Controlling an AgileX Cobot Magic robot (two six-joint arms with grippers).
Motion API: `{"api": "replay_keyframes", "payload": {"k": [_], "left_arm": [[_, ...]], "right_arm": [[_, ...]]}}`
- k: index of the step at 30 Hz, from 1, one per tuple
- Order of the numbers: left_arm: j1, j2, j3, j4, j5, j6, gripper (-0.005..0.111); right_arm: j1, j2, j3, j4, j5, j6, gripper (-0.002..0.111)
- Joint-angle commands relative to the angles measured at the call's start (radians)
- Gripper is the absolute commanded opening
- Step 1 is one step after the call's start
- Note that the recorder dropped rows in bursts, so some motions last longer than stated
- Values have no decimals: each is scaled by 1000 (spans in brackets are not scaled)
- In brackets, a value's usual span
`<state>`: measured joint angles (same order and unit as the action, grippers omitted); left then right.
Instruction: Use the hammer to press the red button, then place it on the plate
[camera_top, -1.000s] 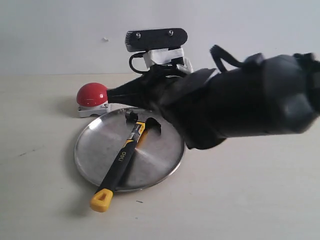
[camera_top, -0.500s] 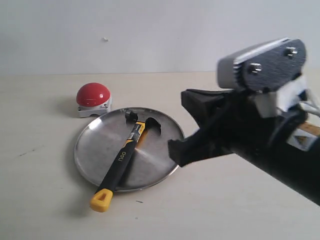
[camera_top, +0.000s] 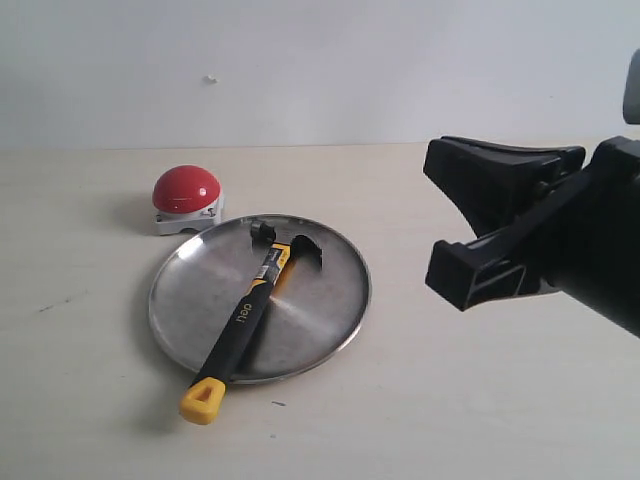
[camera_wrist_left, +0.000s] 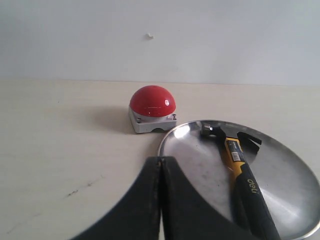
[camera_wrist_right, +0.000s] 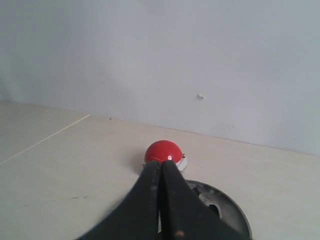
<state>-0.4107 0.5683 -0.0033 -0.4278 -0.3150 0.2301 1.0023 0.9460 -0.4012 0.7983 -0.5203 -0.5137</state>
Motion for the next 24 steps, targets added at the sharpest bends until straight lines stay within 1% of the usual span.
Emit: {"api": "replay_keyframes", "payload": {"k": [1, 6, 8, 10, 13, 16, 20, 21, 24], "left_arm": [[2, -5, 3, 4, -3, 2, 0], [2, -5, 3, 4, -3, 2, 0], [2, -5, 3, 4, -3, 2, 0], [2, -5, 3, 4, -3, 2, 0], [2, -5, 3, 4, -3, 2, 0], [2, -5, 3, 4, -3, 2, 0], [2, -5, 3, 4, -3, 2, 0], [2, -5, 3, 4, -3, 2, 0], [2, -5, 3, 4, -3, 2, 0]], "right_arm": [[4, -3, 3, -8, -5, -51, 0], [-14, -6, 5, -8, 9, -213, 0], [-57, -27, 5, -8, 46, -262, 0], [-126, -47, 5, -8, 120, -277, 0], [-283, -86, 5, -6, 266, -277, 0], [-477, -143, 5, -6, 425, -266, 0], [-766, -269, 6, -4, 623, -226, 0], [-822, -306, 6, -4, 651, -209, 0], [-912, -387, 6, -4, 660, -191, 0]]}}
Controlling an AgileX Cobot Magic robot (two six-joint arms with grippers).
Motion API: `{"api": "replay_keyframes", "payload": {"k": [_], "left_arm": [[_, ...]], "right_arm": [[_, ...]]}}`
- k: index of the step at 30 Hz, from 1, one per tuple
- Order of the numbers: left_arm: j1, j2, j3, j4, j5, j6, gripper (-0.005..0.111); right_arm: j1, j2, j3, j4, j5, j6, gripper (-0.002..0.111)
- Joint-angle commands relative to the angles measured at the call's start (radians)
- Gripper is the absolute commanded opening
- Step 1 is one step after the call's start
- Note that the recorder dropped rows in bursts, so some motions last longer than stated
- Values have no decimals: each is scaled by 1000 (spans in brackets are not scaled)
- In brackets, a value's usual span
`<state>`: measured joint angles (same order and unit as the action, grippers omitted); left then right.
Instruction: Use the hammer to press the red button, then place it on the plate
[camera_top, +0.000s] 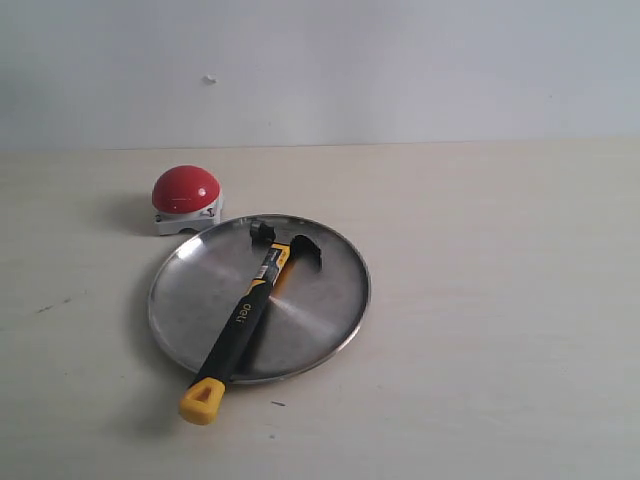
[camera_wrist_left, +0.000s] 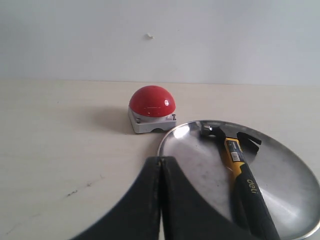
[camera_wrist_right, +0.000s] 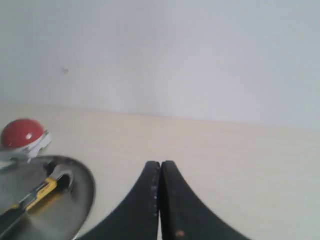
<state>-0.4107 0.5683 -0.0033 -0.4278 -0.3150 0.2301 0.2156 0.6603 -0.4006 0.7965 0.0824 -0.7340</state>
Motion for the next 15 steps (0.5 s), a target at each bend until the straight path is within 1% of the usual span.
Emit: {"api": "replay_keyframes", "payload": {"k": [1, 5, 15], "left_arm": [[2, -5, 3, 4, -3, 2, 0], [2, -5, 3, 4, -3, 2, 0], [2, -5, 3, 4, -3, 2, 0]], "right_arm": [[-137, -122, 6, -2, 57, 30, 0], [-146, -169, 6, -2, 57, 30, 0], [-146, -196, 24, -33, 72, 20, 0]]}}
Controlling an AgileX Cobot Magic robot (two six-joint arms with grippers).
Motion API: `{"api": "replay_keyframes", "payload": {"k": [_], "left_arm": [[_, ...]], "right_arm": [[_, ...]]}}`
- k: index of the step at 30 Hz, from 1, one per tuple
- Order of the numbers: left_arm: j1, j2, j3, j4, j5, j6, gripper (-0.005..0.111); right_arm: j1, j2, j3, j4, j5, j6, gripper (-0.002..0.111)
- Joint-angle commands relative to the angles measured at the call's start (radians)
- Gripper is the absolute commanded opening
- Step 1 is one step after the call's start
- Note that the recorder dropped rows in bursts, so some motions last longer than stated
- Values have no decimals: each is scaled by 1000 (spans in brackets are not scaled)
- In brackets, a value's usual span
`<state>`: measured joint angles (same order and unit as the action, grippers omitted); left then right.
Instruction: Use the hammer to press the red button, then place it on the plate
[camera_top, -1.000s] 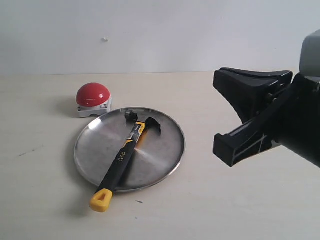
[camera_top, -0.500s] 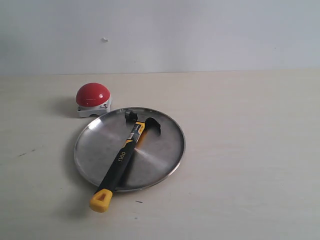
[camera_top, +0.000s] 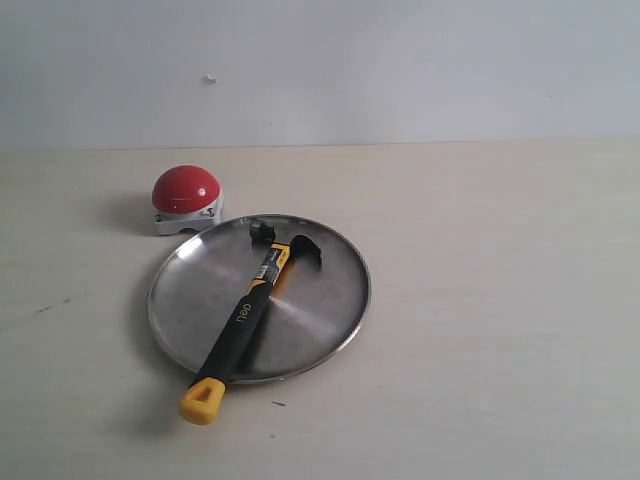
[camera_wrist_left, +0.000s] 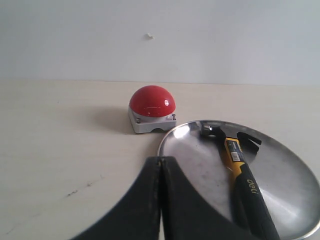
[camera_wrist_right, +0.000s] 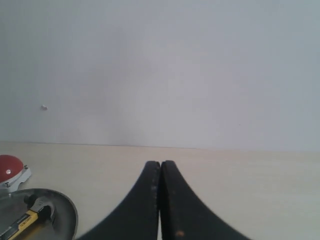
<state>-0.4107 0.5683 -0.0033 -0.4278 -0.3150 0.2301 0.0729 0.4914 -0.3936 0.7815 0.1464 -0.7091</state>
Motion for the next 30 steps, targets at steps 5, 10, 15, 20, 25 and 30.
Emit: {"api": "replay_keyframes", "payload": {"k": [5, 10, 15, 20, 25, 30], "left_arm": [[2, -5, 3, 4, -3, 2, 0], [2, -5, 3, 4, -3, 2, 0], [2, -5, 3, 4, -3, 2, 0], [2, -5, 3, 4, -3, 2, 0], [2, -5, 3, 4, -3, 2, 0], [2, -5, 3, 4, -3, 2, 0]], "right_arm": [[-3, -149, 60, -61, -1, -4, 0], [-78, -282, 108, -125, 1, -4, 0], [-202, -375, 153, -199, 81, 8, 0], [-271, -443, 170, -440, 178, 258, 0], [-282, -491, 203, -749, 204, 698, 0], [-282, -491, 261, -836, 216, 817, 0]]}}
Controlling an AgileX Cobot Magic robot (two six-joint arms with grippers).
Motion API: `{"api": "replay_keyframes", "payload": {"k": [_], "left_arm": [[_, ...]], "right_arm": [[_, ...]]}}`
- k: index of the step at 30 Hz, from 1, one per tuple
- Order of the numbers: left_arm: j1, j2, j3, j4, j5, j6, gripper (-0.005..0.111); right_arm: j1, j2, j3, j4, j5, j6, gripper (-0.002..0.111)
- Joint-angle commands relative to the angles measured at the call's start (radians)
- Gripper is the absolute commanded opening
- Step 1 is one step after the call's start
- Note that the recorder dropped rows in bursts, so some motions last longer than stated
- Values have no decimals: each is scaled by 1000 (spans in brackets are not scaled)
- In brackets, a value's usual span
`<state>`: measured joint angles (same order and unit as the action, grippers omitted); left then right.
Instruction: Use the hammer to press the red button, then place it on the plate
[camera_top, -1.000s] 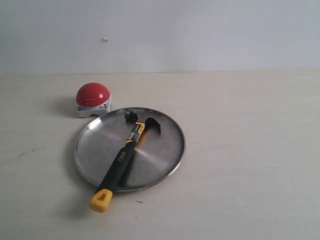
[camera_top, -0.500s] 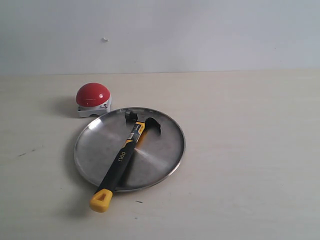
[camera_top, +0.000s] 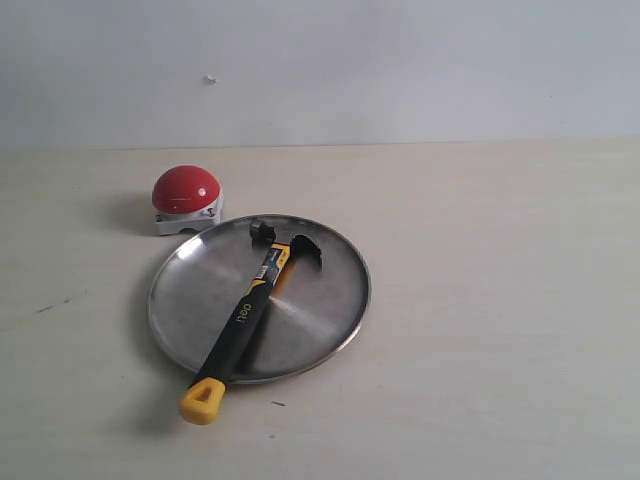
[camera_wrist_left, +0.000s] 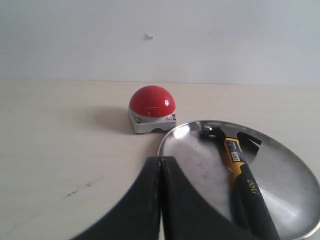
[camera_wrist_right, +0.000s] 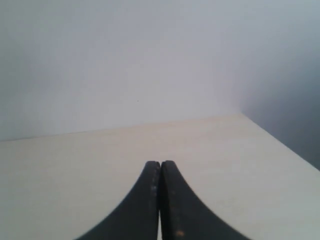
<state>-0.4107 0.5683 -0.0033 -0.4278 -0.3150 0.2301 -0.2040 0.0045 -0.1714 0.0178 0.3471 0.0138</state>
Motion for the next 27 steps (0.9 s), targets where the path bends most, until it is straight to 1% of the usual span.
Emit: {"api": "replay_keyframes", "payload": {"k": [1, 13, 18, 27], "left_arm": [[2, -5, 3, 4, -3, 2, 0], [2, -5, 3, 4, -3, 2, 0], [2, -5, 3, 4, -3, 2, 0], [2, -5, 3, 4, -3, 2, 0]], "right_arm": [[-5, -5, 48, -72, 21, 94, 0], [-5, -5, 171, -68, 4, 94, 0], [-5, -5, 171, -25, -10, 94, 0], [-5, -5, 171, -25, -10, 94, 0]]}}
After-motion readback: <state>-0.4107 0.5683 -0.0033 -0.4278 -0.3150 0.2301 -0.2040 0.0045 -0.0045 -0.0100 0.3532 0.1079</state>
